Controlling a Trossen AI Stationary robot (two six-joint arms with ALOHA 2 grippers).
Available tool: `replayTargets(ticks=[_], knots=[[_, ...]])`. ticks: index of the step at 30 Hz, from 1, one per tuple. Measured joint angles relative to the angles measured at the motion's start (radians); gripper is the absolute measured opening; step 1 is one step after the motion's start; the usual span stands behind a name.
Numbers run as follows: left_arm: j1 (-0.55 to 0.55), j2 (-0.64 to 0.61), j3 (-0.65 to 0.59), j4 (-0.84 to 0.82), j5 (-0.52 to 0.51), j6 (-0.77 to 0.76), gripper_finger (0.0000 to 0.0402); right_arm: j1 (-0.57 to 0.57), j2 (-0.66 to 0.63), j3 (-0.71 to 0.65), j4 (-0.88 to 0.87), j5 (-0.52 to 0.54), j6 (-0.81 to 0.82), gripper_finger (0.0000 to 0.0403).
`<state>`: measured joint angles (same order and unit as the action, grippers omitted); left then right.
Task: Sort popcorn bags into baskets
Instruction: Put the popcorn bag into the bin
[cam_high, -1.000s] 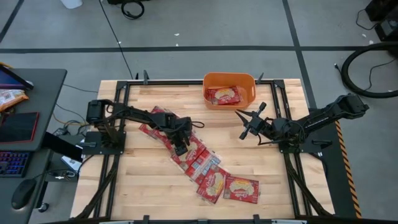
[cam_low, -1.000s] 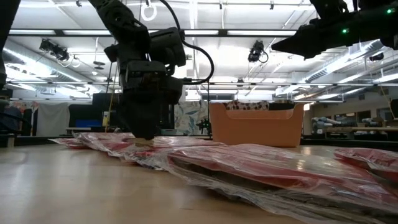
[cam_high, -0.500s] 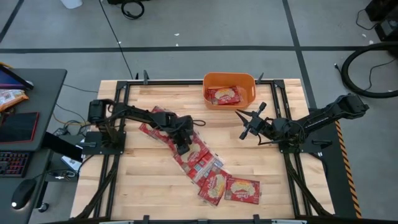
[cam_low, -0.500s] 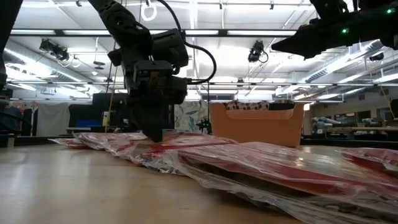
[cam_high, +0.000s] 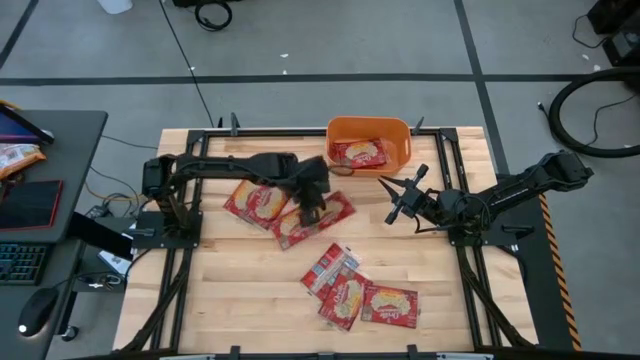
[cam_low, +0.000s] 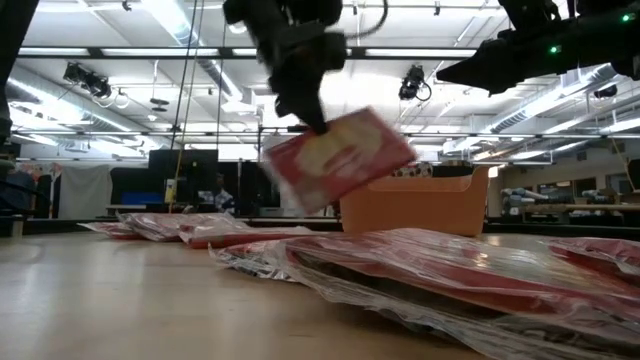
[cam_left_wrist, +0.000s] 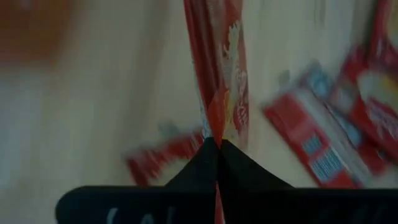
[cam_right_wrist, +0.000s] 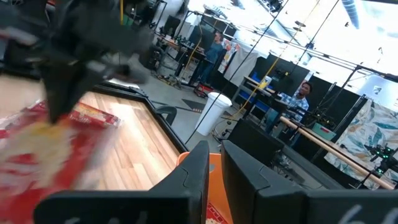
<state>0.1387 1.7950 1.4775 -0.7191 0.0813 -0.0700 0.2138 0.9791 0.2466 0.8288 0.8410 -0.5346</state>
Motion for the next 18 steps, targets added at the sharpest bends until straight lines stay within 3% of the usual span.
replayTargets(ticks=[9,18], knots=[[0.019,-0.002,0.082,0.246,-0.277,0.132,0.0004,0.000,0.000,0.000,0.000,0.000,0.000,0.0048],[0.112,0.009,0.082,0.533,-0.341,0.231,0.0005,0.000,0.000,0.000,0.000,0.000,-0.003,0.0048]])
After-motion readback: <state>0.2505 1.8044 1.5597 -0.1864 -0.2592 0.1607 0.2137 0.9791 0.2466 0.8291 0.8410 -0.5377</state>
